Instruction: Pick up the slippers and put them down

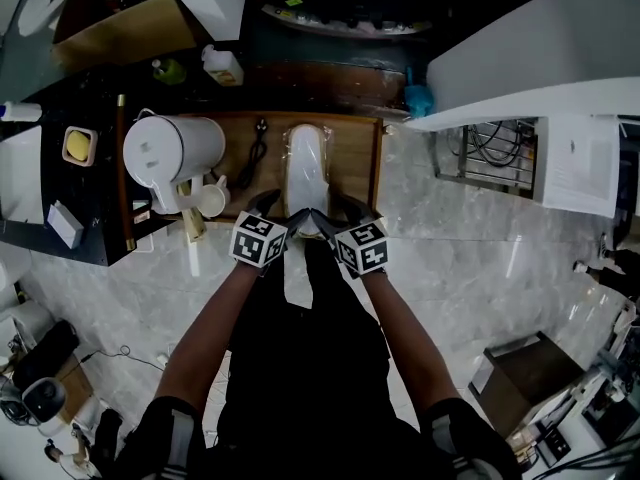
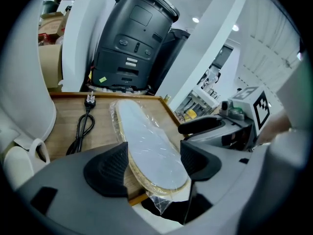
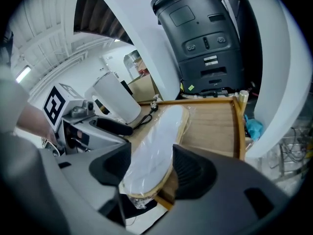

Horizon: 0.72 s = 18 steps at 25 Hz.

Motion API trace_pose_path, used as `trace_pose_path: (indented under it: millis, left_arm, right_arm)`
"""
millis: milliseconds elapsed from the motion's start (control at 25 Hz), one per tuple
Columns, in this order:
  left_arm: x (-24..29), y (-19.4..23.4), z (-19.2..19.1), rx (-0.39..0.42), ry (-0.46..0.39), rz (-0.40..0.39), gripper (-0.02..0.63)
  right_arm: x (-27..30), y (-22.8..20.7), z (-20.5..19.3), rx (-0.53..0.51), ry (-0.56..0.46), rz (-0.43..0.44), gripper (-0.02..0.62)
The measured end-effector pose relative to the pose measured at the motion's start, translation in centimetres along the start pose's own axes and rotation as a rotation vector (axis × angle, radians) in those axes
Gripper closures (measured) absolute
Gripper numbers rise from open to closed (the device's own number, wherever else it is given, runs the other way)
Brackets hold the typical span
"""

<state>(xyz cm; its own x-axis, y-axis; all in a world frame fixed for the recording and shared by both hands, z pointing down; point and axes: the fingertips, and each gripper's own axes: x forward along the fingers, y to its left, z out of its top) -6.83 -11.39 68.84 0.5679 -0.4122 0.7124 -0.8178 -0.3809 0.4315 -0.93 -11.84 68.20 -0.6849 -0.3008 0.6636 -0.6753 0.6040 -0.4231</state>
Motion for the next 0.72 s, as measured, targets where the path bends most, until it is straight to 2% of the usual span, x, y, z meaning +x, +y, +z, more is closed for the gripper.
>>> trace_pose_path:
  millis: [80, 160, 240, 320, 560, 720]
  left_arm:
    - [-0.8, -0.8, 0.6, 0.008, -0.013, -0.009, 0.278]
    - [-1.7, -1.5, 1.1, 0.012, -0.026, -0.026, 0.278]
    - [-2.6, -2.3, 1.5, 0.002, -0.040, -0.041, 0.284]
    - [-3.3, -3.2, 1.8, -0.004, -0.051, -0.051, 0.296]
    - [-5.7, -5.8, 2.4, -0.001, -0.082, -0.115, 0.386]
    - [-7.2, -6.9, 3.3, -0.008, -0.129, -0.157, 0.490]
  right_arm:
    - [-0.9, 0.8, 0.3, 0.004, -0.011, 0.037, 0.337]
    - [-1.7, 1.9, 0.6, 0.002, -0.019, 0.091, 0.382]
    - [-2.5, 3.1, 0.7, 0.000, -0.027, 0.143, 0.486]
    - [-3.6, 3.7, 0.7, -0.003, -0.039, 0.165, 0.531]
    - [-6.0, 5.4, 1.2, -0.022, -0.071, 0.158, 0.577]
    - [-6.8, 6.1, 1.7, -0.044, -0.082, 0.139, 0.586]
